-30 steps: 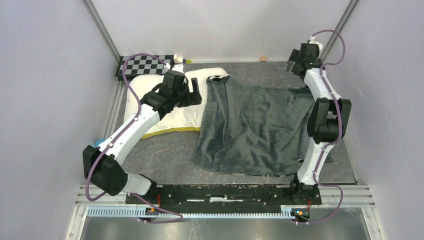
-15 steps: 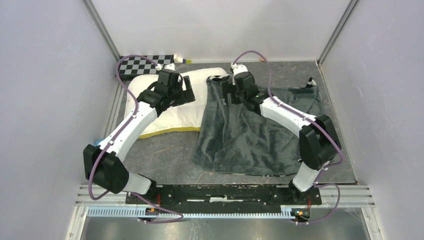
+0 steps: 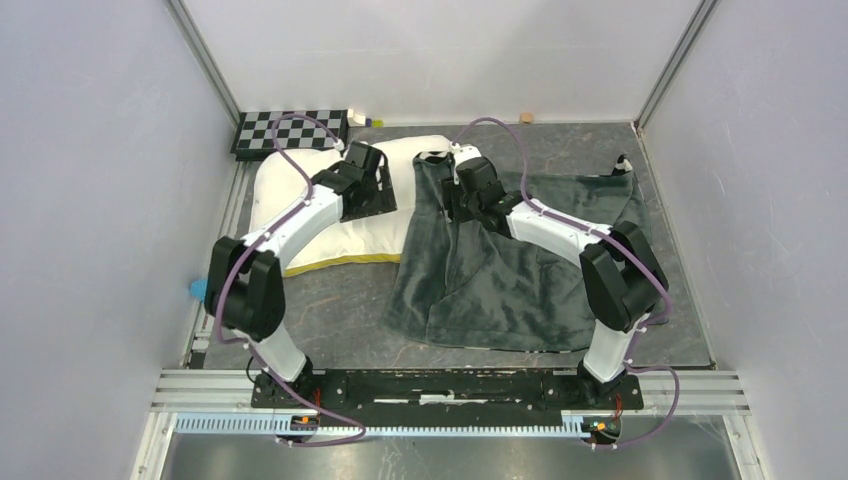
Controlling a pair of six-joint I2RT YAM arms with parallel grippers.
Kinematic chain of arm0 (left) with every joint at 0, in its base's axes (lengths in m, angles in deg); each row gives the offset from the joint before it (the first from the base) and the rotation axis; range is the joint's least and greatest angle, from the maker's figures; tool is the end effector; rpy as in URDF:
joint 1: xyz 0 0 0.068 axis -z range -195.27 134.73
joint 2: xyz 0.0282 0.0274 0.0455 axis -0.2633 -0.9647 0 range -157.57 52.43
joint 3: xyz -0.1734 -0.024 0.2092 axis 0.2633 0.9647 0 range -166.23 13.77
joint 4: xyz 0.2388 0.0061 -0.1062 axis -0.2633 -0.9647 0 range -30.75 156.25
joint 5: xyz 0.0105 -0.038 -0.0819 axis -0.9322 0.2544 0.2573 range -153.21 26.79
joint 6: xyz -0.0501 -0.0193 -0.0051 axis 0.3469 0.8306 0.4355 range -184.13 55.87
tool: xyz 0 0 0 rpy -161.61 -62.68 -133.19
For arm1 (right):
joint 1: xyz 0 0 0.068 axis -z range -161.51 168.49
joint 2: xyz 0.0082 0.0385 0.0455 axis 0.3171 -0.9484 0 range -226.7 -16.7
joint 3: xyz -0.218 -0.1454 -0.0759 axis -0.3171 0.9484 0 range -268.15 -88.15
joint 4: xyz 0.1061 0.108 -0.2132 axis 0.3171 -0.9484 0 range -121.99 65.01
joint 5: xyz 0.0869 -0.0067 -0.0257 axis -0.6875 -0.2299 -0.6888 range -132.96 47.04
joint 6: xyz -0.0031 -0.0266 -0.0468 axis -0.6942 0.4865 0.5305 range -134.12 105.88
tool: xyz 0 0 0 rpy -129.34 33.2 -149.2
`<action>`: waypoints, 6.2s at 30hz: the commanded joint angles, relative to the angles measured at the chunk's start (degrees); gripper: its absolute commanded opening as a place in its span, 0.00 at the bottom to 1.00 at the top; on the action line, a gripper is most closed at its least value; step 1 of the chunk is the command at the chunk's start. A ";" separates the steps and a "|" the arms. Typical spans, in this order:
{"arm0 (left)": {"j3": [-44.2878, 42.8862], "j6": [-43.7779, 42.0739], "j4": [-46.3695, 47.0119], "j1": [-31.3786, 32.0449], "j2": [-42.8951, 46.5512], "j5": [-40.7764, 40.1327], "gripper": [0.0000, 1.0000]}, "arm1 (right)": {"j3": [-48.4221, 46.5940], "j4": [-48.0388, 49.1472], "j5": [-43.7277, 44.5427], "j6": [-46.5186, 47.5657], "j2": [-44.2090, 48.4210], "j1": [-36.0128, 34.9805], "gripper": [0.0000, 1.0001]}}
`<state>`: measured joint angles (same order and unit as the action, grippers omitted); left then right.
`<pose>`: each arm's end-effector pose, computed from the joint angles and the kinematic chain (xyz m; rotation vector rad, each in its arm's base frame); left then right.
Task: Put the pillow into the pillowcase
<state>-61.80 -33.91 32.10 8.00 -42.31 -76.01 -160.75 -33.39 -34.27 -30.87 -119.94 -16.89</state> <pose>0.3318 -0.1342 0.2656 -0.2417 2.4609 -0.1210 0.3346 0.2311 0.2285 -0.2849 2.2445 0.3190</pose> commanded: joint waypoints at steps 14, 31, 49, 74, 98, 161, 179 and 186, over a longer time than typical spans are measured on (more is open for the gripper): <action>7.15 7.30 -4.26 -5.35 -4.31 -18.06 0.02 | 14.75 1.86 -0.01 -0.13 10.25 10.96 0.00; 10.07 1.00 -6.61 -9.66 13.55 -11.76 0.37 | 16.78 -1.11 4.96 1.75 14.12 8.54 0.23; -17.12 0.69 -10.51 14.14 -12.23 -20.47 1.00 | 9.97 -6.46 9.10 3.69 19.02 4.23 0.85; -2.68 0.74 -6.68 -0.14 12.87 -5.52 0.02 | -3.58 -2.00 3.15 11.72 -1.64 -6.53 0.87; 0.50 0.37 -7.15 -0.42 34.56 1.10 0.02 | -38.34 -2.32 -12.84 -9.23 -27.20 1.44 0.00; -4.48 5.56 -5.41 -3.59 30.54 -2.81 0.02 | 13.34 9.61 3.90 -7.21 3.72 -45.30 0.24; 1.83 5.55 -3.29 -3.74 31.85 2.49 0.02 | 8.59 -9.13 19.36 -4.38 9.29 -27.04 0.71; 4.79 5.73 -3.00 -3.61 33.56 4.30 0.02 | -2.04 -8.61 19.17 -0.43 -2.05 -20.53 0.65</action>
<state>-57.51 -30.44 24.17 4.68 -11.91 -72.86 -154.85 -41.63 -16.59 -34.22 -116.62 -38.72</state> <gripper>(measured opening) 0.062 0.661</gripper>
